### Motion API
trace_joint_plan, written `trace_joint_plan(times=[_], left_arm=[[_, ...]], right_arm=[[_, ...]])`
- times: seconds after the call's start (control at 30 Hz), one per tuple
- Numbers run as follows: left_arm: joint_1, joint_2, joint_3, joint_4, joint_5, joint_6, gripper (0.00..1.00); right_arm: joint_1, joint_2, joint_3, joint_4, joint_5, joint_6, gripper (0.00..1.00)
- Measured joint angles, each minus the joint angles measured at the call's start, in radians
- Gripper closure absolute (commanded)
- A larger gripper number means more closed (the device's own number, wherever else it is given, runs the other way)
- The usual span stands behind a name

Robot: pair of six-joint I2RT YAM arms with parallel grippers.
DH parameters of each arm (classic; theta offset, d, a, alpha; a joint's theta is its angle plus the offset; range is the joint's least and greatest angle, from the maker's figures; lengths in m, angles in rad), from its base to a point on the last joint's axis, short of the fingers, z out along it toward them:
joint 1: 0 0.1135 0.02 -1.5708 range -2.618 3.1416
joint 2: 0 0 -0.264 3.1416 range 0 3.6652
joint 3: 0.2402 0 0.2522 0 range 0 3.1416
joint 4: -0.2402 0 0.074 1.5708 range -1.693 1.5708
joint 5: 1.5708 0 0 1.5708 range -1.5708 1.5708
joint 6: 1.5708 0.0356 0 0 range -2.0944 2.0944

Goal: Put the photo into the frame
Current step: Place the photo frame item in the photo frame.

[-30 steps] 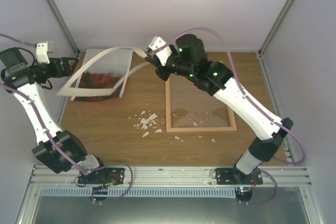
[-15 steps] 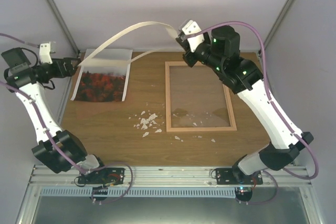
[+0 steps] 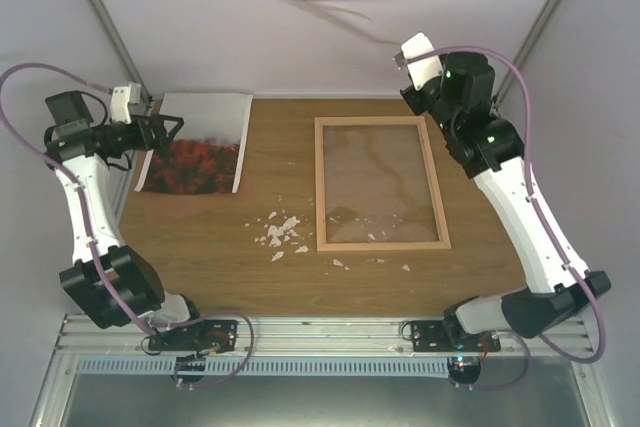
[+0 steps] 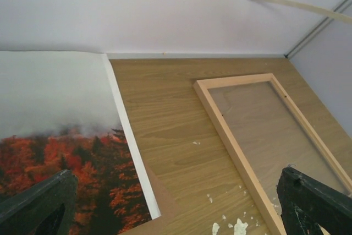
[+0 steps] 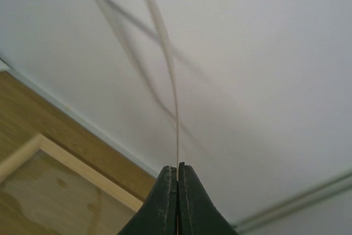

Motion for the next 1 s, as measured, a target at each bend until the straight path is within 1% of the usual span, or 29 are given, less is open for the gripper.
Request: trace_joint_plan(times=[0.17,0.27,0.43,0.57,0.7,0.87,1.0], left_arm=[[-0.029,0.000,-0.006,0.028,-0.008,-0.022,0.01],[-0.037,0.000,-0.010,0.042,-0.011,-0.030,0.01],[-0.039,0.001,-0.016,0.057,-0.015,-0.041,0.01],[-0.039,0.001,-0.020,0.060,-0.019,-0.047,0.01],[-0.039,0.002,-0.023,0.062,-0.023,-0.048,0.01],[-0.039,0.002,-0.023,0.064,-0.023,-0.048,0.01],[-0.039,0.002,-0.026,0.064,-0.023,-0.047,0.01]], right_arm=[[0.002,-0.061,-0.166,0.042,0.076,-0.092,1.00],[0.013,-0.085,-0.306,0.058,0.100,-0.132,0.99],[0.075,-0.093,-0.520,0.060,0.113,-0.154,0.99],[0.168,-0.095,-0.665,0.057,0.130,-0.145,0.99],[0.252,-0.094,-0.779,0.042,0.149,-0.103,0.99],[0.316,-0.067,-0.871,0.021,0.157,-0.035,0.99],[0.340,-0.042,-0.915,0.004,0.153,0.006,0.99]])
